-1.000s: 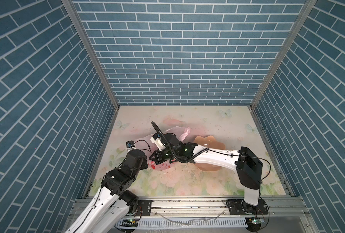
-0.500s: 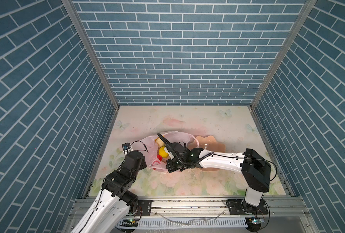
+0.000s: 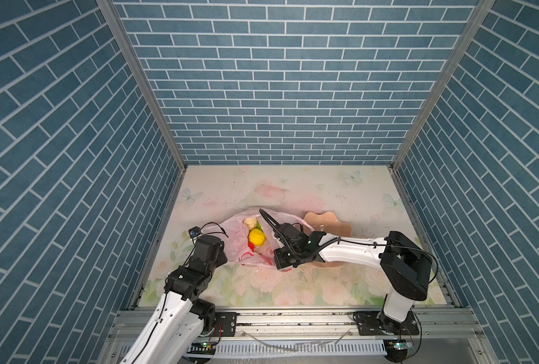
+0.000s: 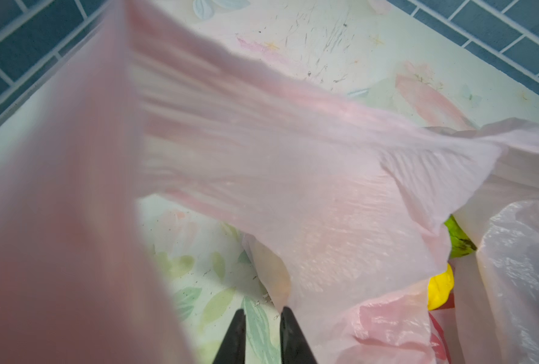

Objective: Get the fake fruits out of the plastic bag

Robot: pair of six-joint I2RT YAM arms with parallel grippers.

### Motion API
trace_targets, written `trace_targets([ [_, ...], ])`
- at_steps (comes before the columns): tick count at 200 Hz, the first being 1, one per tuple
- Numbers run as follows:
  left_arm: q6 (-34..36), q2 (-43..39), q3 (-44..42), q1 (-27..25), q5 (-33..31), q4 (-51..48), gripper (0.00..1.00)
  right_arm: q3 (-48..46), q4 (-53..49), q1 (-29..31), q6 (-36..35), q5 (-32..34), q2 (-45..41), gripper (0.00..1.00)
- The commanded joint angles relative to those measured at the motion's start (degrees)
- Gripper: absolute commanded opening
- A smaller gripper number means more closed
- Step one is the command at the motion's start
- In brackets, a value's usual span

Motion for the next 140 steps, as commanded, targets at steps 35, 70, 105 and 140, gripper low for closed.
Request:
trace_targets([
  [35,1.60,1.27,-0.22,2.54,5.21,4.31,0.21,17.76,-11.58,0.12,-6.62,5.77,-0.25,0.00],
  [70,1.82,1.31,-0.30,2.49,7.15,4.96,0.21,27.88,-11.08,-1.20,-7.89,5.96,8.86,0.00],
  [105,2.91,3.12,-0.41,2.62,7.31,4.88,0.20,36.21,-7.44,-4.13,-7.99,4.27,17.38,0.00],
  [140,3.20,3.39,-0.39,3.19,7.85,5.18,0.20,45.73,-8.45,-7.38,-9.79,4.29,23.99,0.00],
])
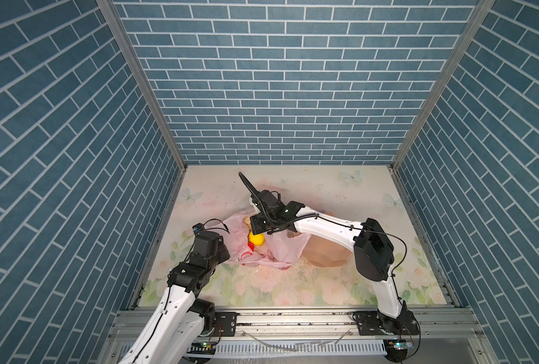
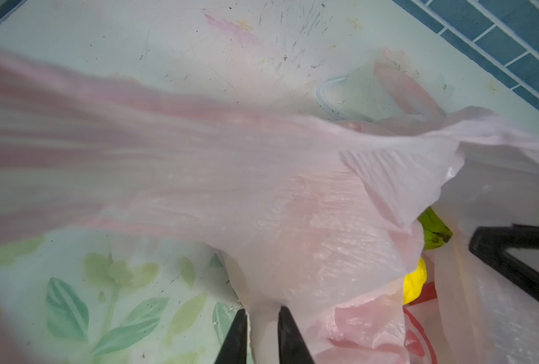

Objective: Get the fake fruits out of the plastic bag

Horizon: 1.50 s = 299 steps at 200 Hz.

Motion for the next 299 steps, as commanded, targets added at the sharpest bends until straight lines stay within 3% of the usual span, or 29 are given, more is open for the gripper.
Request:
trace_targets([
  [1,1.20,0.04,-0.28,0.81,0.75,0.46,0.20,7.99,-0.95,-2.36,-2.79,0.27,2.72,0.00],
  [68,1.84,-1.16,-1.39,3.49,-0.16,-2.72,0.21,16.16,0.09,-10.18,-4.20,-5.30,11.42,0.00],
  [150,1.03,-1.41,-1.54,7.53,1.29,-3.91,0.20,6.81,5.13,-12.65,-8.97,-8.16,6.20,0.00],
  [179,-0.42,-5.75,-0.66,7.53,5.16,-4.14,0.20,3.84,3.64,-11.09,-9.38,-9.92,0.98,0.02],
  [222,-2.79,-8.87,-1.22,7.53,11.67,-2.82,0.20,2.57,-1.03,-4.97,-9.54,-6.75,-2.55,0.06],
  [268,-3.44,-12.48,-1.42,7.53,15.36,-1.78,0.21,5.94,-2.26,-0.05,-6.38,-4.72,1.77,0.05],
  [299,-2.11,-13.09,-1.63,7.53,16.08,-1.46,0.33,10.08,-1.93,1.37,-4.78,-5.69,7.01,0.04],
])
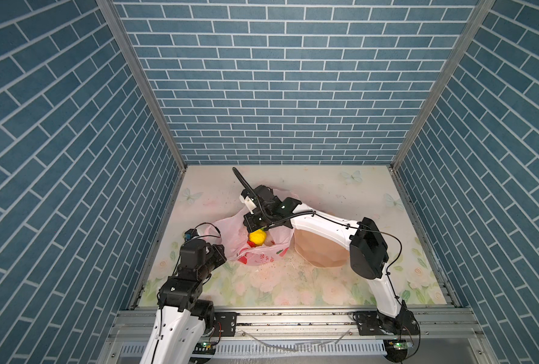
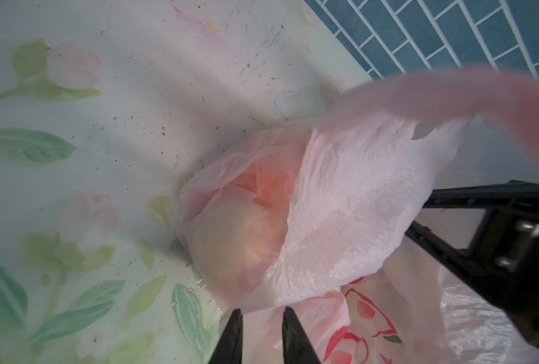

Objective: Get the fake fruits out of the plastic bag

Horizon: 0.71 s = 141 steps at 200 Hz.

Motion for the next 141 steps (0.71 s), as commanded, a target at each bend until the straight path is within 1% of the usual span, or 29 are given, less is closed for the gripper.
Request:
trace_targets([
  [1,0.76,-0.25,0.04,0.32,1.76,0.99,0.34,4.69,-1.54,0.00,2.20,0.58,4.53,0.04],
  [14,1.25,0.82,-0.25,0.32,2.39,2.19,0.38,6.45,-1.29,0.26,2.61,-0.47,6.13,0.04],
  [45,2.00,5.01,-0.95,0.32,2.44,6.42,0.53,10.84,-0.65,0.54,2.87,-3.71,8.99,0.04],
  [54,2.08,6.33,-1.04,0.32,2.48,7.86,0.57,11.59,0.34,0.63,2.87,-5.38,9.40,0.03],
  [71,2.30,8.84,-1.17,0.32,3.08,10.75,0.62,11.97,3.16,0.63,3.55,-9.03,9.78,0.03],
  [88,2.47,10.71,-1.12,0.33,3.58,13.31,0.62,12.14,4.68,0.71,4.14,-11.40,9.88,0.03],
  [97,2.48,12.97,-1.01,0.32,3.76,14.50,0.63,11.98,5.29,0.67,4.36,-12.06,9.75,0.03],
  [141,2.78,17.77,-1.17,0.32,3.89,20.40,0.63,9.39,8.95,0.66,6.20,-15.68,8.48,0.03],
])
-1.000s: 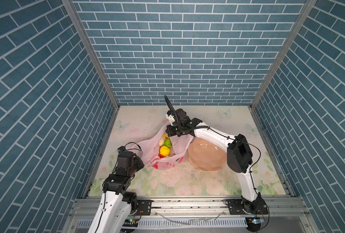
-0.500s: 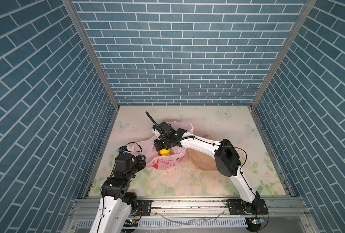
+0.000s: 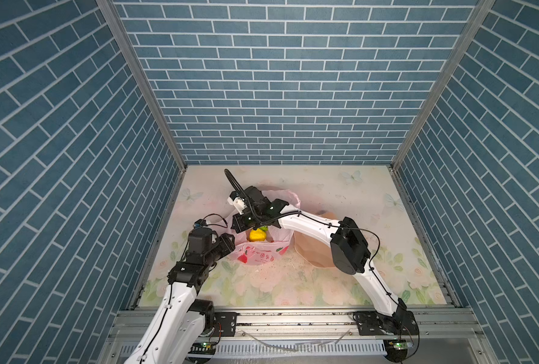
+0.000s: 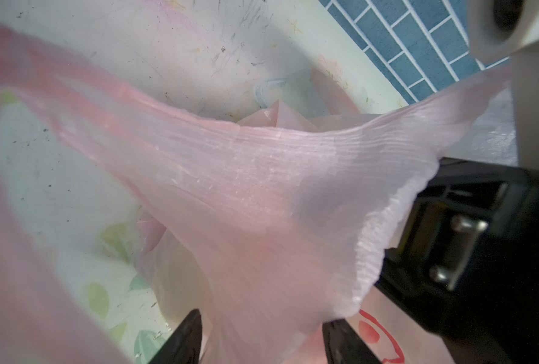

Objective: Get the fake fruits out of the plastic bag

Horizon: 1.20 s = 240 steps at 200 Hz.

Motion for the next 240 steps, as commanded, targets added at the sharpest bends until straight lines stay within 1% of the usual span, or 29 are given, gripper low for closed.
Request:
trace_targets([
  [1,0.84,1.78,-0.54,0.32,0.48,5.55,0.63,-0.28,3.51,0.23,2.29,-3.93,-0.94,0.03],
  [25,1.47,3.86,-0.56,0.32,-0.21,8.08,0.63,-1.39,5.55,0.23,3.66,-5.67,-1.39,0.02],
  [34,1.68,4.35,-0.41,0.34,-0.79,8.53,0.61,-1.69,6.23,0.19,4.13,-6.41,-1.67,0.02],
  [44,2.26,4.64,-0.24,0.32,-1.59,8.83,0.56,-2.14,6.78,0.20,4.49,-6.73,-1.95,0.02],
  [64,3.25,4.69,0.28,0.32,-3.30,8.65,0.39,-3.44,7.18,0.07,4.66,-6.82,-2.92,0.02],
  [76,3.64,4.25,0.47,0.32,-4.23,8.18,0.31,-4.49,7.12,0.18,4.55,-6.73,-3.63,0.02],
  [88,3.81,3.45,0.42,0.32,-5.19,7.74,0.25,-6.03,6.84,0.13,4.33,-6.44,-4.68,0.02],
  [107,3.81,1.54,-0.02,0.32,-6.51,6.50,0.19,-9.69,6.19,0.18,3.59,-5.32,-7.25,0.02],
  [116,3.62,0.33,-0.34,0.26,-7.01,5.66,0.19,-11.86,5.55,0.17,3.08,-4.21,-8.02,0.02],
  [121,3.41,-0.48,-0.56,0.32,-7.20,5.18,0.18,-13.06,5.21,0.18,2.84,-3.58,-10.41,0.02],
  [141,2.69,-3.90,-1.26,0.32,-8.18,2.75,0.18,-17.35,3.02,0.17,2.07,-1.65,-14.19,0.02],
  [173,1.81,-9.18,-2.19,0.32,-9.33,-1.73,0.18,-26.78,-1.75,0.28,0.98,1.68,-21.49,0.02],
  [212,0.24,-11.78,-3.72,0.32,-9.24,-4.79,0.17,-38.67,-4.85,0.44,0.77,3.99,-27.96,0.02],
  [240,-0.51,-12.43,-4.25,0.32,-9.10,-5.80,0.17,-44.52,-5.50,0.71,-0.06,6.99,-30.76,0.01],
])
